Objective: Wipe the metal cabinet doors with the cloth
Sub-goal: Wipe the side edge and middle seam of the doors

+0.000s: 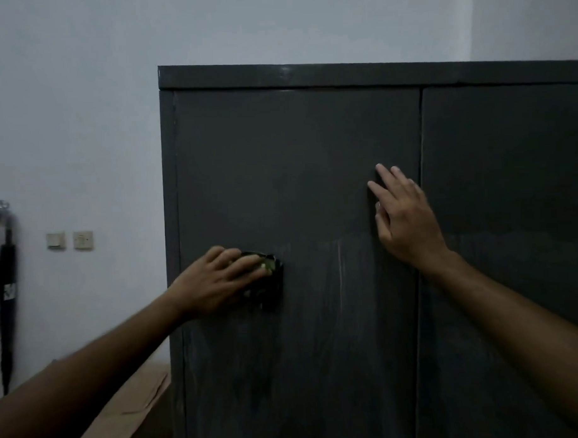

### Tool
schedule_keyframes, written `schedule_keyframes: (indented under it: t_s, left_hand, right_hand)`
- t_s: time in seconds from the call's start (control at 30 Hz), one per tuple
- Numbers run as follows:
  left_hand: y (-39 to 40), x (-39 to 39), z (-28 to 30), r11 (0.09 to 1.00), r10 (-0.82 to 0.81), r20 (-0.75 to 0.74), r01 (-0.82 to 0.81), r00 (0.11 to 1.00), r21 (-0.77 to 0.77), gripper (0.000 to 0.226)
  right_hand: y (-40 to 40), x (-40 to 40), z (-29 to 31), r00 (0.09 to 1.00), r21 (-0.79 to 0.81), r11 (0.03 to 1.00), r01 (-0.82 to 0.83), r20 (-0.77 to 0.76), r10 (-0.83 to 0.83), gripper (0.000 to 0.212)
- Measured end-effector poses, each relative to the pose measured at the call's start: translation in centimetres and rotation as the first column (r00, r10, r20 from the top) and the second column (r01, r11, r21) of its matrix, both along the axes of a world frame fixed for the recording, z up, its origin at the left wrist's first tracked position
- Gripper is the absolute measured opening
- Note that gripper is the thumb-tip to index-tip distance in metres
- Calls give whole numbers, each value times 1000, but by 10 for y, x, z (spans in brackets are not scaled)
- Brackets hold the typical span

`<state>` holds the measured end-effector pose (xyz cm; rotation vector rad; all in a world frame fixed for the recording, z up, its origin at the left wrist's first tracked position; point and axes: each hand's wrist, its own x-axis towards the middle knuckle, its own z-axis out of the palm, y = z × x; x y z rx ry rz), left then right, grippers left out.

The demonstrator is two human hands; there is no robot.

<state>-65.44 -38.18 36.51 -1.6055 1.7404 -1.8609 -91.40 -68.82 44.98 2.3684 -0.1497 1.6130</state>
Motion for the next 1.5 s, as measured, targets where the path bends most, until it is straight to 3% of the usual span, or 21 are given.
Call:
schedule_keyframes:
  t_s: [0.07, 0.17, 0.23, 0.33, 0.37, 0.47, 0.57, 0.63, 0.7, 0.77, 0.83, 0.9, 0.93, 1.0, 1.1, 1.13, 1.2, 1.27, 1.33, 1.43, 1.5]
  left_hand:
    - [-1, -3, 22, 971, -11, -214, -40, 977, -237, 71]
    - [-23, -22, 32, 814, -172, -447, -129, 878, -566, 64]
    - [-47, -33, 12, 888, -135, -321, -30, 937, -459, 64]
    - [-52, -30, -3, 996, -66, 64, 62, 996, 66, 58]
    - [-49, -27, 8, 992, -59, 100, 47, 993, 118, 57]
    - [-52, -32, 48, 984, -28, -119, 6, 992, -180, 59]
    - [-77, -59, 51, 894, -144, -326, -18, 934, -447, 61]
    - [-98, -72, 28, 958, -154, -165, 107, 974, -265, 59]
    - [-101, -70, 11, 984, -150, 43, 145, 988, 106, 55]
    - [-97, -63, 27, 974, -121, 97, 99, 988, 203, 54]
    - [-99, -65, 50, 994, -84, -88, 77, 993, -77, 57]
    - [-108, -80, 64, 905, -125, -344, -35, 931, -423, 63]
    - [-119, -90, 60, 875, -155, -388, -56, 909, -481, 65]
    - [-145, -106, 34, 933, -164, -279, 57, 946, -356, 63]
    - [-159, -107, 2, 975, -155, 63, 143, 986, 171, 58]
    - [-158, -104, 6, 967, -152, 113, 123, 982, 225, 57]
    - [-159, -105, 26, 988, -142, 21, 140, 990, 64, 54]
    - [-165, -117, 46, 949, -178, -210, 111, 961, -296, 55]
    - [-181, -133, 45, 900, -235, -302, 90, 924, -427, 58]
    - [-198, -139, 21, 979, -203, -82, 200, 976, -39, 59]
    - [-197, -135, 26, 960, -187, 74, 166, 980, 224, 57]
  right_hand:
    - [-2, 1, -1, 1000, -11, 1000, -9, 7, 9, 53]
    - [-6, -2, -1, 1000, -30, 999, -23, -6, 23, 54]
    - [-14, -7, -3, 1000, -63, 998, -24, -14, 23, 53]
    - [-37, -20, -6, 995, -81, 997, -1, 99, 9, 48]
    - [-47, -25, -5, 989, -63, 998, 8, 147, 1, 46]
    - [-77, -36, 4, 980, -36, 998, 45, 194, -37, 47]
    - [-98, -36, 13, 983, -139, 987, 83, 176, -58, 49]
    - [-105, -34, 13, 981, -176, 981, 76, 188, -43, 50]
    - [-108, -31, 11, 978, -185, 981, 52, 206, -13, 49]
    - [-111, -29, 9, 976, -181, 983, 39, 220, 1, 49]
    - [-113, -28, 9, 975, -182, 983, 32, 224, 10, 49]
    - [-113, -28, 8, 974, -180, 983, 31, 225, 11, 49]
    - [-113, -28, 8, 973, -179, 983, 31, 229, 11, 49]
    - [-113, -29, 8, 970, -184, 982, 36, 243, 10, 49]
    - [-114, -28, 9, 968, -188, 982, 34, 251, 14, 49]
    - [-114, -28, 9, 969, -187, 982, 33, 248, 15, 49]
    - [-114, -27, 8, 967, -186, 982, 45, 254, 4, 49]
    - [-115, -28, 8, 967, -182, 982, 58, 253, -10, 50]
    - [-115, -31, 9, 971, -189, 979, 72, 237, -25, 50]
    - [-116, -41, 11, 983, -225, 970, 98, 176, -59, 51]
    - [-117, -49, 13, 987, -262, 958, 115, 143, -80, 51]
